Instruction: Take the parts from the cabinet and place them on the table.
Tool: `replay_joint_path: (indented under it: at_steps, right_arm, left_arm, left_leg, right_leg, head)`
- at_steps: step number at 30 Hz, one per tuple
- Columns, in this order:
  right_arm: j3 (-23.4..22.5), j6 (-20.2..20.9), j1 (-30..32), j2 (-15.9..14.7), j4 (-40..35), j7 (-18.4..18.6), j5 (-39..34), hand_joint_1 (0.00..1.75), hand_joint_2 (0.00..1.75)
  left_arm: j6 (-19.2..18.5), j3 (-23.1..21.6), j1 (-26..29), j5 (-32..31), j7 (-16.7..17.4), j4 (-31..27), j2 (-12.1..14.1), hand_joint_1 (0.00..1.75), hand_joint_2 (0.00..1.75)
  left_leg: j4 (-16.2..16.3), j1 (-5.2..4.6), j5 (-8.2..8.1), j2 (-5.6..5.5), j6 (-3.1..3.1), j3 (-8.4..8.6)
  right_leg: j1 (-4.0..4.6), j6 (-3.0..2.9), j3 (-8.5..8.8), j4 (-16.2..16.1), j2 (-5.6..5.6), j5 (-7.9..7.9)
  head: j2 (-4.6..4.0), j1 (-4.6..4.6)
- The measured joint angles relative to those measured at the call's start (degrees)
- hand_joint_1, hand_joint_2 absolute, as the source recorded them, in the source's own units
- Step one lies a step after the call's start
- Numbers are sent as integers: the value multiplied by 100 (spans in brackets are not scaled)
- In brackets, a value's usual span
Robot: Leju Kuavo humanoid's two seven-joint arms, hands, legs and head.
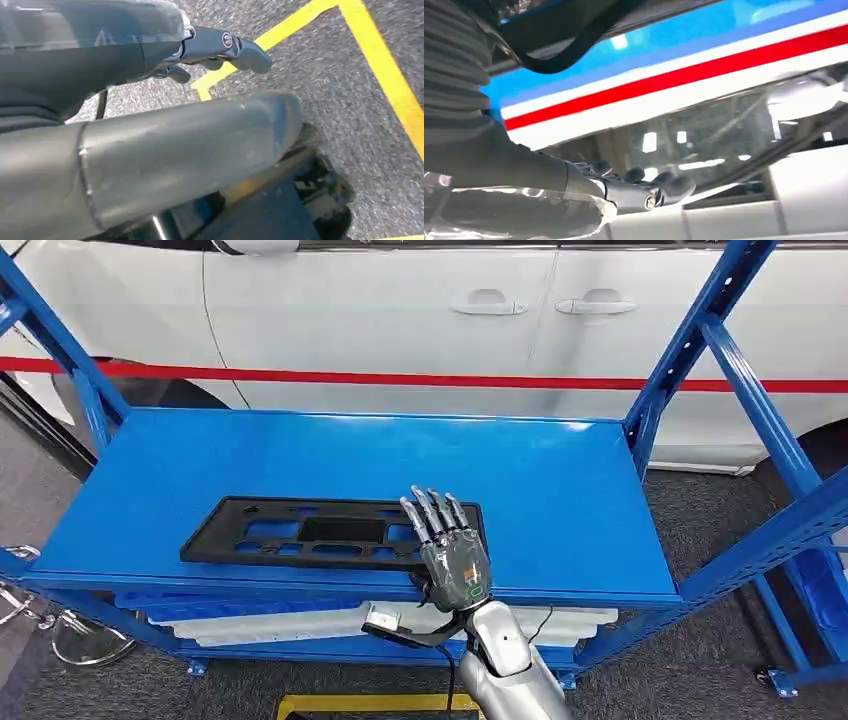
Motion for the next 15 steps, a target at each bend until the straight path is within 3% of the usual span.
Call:
replay_joint_path:
  at_steps: [2, 4, 6, 7, 8, 9, 10, 12, 13, 15]
  right_arm:
    - [-136, 0, 25, 57, -48, -55, 6, 0, 175]
    - [-283, 0, 47, 105, -92, -121, 9, 0, 175]
    - [-424, 0, 64, 134, -98, -155, 11, 0, 175]
    - [-472, 0, 95, 138, -96, -164, 11, 0, 175]
    - [-538, 0, 132, 145, -96, -188, 11, 0, 175]
    - [-597, 0, 143, 156, -96, -234, 9, 0, 175]
    - [-626, 0, 140, 167, -96, -260, 7, 0, 175]
    - [-678, 0, 131, 171, -99, -300, -6, 0, 175]
    - [-698, 0, 127, 171, -96, -317, -9, 0, 175]
    - [-731, 0, 128, 195, -99, -335, -13, 0, 175]
  left_arm:
    - [-2, 0, 30, -20, 2, 0, 2, 0, 0]
    - [-9, 0, 8, -35, -2, 0, -2, 0, 0]
    - [-13, 0, -5, -37, -4, 0, -2, 0, 0]
    - [-13, 0, -2, -40, -4, 0, -2, 0, 0]
    - [-13, 2, 3, -53, -2, 0, 0, 0, 0]
    - [-13, 0, 4, -66, -2, 0, 0, 0, 0]
    - [-13, 2, 2, -77, -2, 0, -2, 0, 0]
    - [-13, 2, -6, -94, -2, 0, -7, 0, 0]
    - [-13, 2, -7, -96, -2, 0, -9, 0, 0]
    - [-13, 2, -16, -101, -2, 0, -9, 0, 0]
  left_leg:
    - [-24, 6, 24, 3, 75, 3]
    - [-83, 35, 65, 17, 160, 27]
    - [-82, 28, 64, 21, 189, 14]
    - [-80, 23, 60, 21, 196, 13]
    - [-75, 22, 58, 19, 196, 14]
    - [-69, 22, 54, 13, 195, 18]
    - [-65, 22, 46, 9, 189, 27]
    - [-62, 22, 22, 2, 163, 67]
    - [-69, 12, 13, 4, 140, 66]
    - [-63, -8, 12, 3, 66, 49]
  right_leg:
    - [-1, 57, 5, -19, 3, 14]
    - [-24, 115, -115, 271, 4, -219]
    - [-39, 148, -517, 1103, 4, -648]
    - [-43, 158, -711, 1495, 4, -784]
    - [-47, 163, -837, 1715, 4, -781]
    - [-49, 157, -795, 1591, 4, -629]
    - [-49, 141, -649, 1268, 4, -406]
    - [-46, 83, -145, 255, 3, 85]
    - [-33, 52, -35, 48, 5, -2]
    - [8, 31, -65, 10, 20, 37]
  head:
    - [0, 0]
    - [2, 2]
    - [0, 0]
    - [0, 0]
    - [0, 0]
    - [2, 0]
    - [2, 0]
    - [0, 0]
    - [0, 0]
    - [0, 0]
